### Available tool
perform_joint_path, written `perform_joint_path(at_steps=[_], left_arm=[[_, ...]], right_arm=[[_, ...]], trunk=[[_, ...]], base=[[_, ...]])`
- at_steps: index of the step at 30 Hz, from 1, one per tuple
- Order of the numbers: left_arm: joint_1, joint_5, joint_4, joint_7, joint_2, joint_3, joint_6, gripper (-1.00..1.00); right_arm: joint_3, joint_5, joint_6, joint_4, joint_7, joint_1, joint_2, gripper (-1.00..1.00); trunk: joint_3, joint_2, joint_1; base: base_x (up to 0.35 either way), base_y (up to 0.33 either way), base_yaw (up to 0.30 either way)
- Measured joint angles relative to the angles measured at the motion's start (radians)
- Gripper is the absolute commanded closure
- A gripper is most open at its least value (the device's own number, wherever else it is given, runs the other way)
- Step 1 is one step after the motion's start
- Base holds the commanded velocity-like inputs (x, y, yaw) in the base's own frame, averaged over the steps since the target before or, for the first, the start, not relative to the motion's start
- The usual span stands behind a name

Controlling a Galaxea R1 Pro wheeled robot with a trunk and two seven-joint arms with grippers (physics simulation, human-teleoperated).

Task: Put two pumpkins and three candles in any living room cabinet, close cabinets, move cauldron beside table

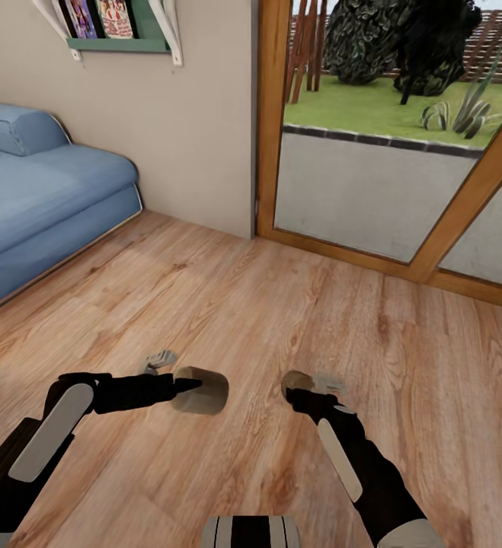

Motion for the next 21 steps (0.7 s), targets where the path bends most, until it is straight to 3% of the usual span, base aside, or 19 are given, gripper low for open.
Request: perform_joint_path(at_steps=[3, 8, 9, 10, 14, 21], left_arm=[[-0.003, 0.025, -0.016, 0.015, -0.017, -0.007, 0.0, 1.0], [-0.004, 0.03, -0.027, 0.042, -0.028, -0.009, 0.0, 1.0], [-0.004, 0.031, -0.028, 0.059, -0.028, -0.009, 0.0, 1.0], [-0.004, 0.024, -0.028, 0.057, -0.029, -0.009, 0.0, 1.0], [-0.003, 0.031, -0.03, 0.043, -0.028, -0.007, 0.0, 1.0], [-0.001, 0.031, -0.03, 0.038, -0.028, -0.005, 0.0, 1.0]], right_arm=[[0.018, -0.002, -0.013, -0.018, -0.013, -0.018, 0.018, 1.0], [0.049, -0.003, -0.004, -0.047, -0.023, -0.039, 0.035, 1.0], [0.093, -0.009, -0.001, -0.089, -0.023, -0.036, 0.035, 1.0], [0.097, -0.007, -0.003, -0.14, -0.022, -0.033, 0.035, 1.0], [0.097, -0.003, 0.025, -0.199, -0.023, 0.007, 0.029, 1.0], [0.096, 0.001, 0.049, -0.22, -0.024, 0.02, 0.027, 1.0]], trunk=[[0.012, 0.001, -0.001], [0.031, 0.002, -0.004], [0.035, 0.002, -0.004], [0.039, 0.002, -0.005], [0.054, 0.003, -0.006], [0.081, 0.005, -0.009]], base=[[0.0, 0.0, 0.0], [0.0, 0.0, 0.0], [0.0, 0.0, 0.0], [0.0, 0.0, 0.0], [0.0, 0.0, 0.0], [0.0, 0.0, 0.0]])
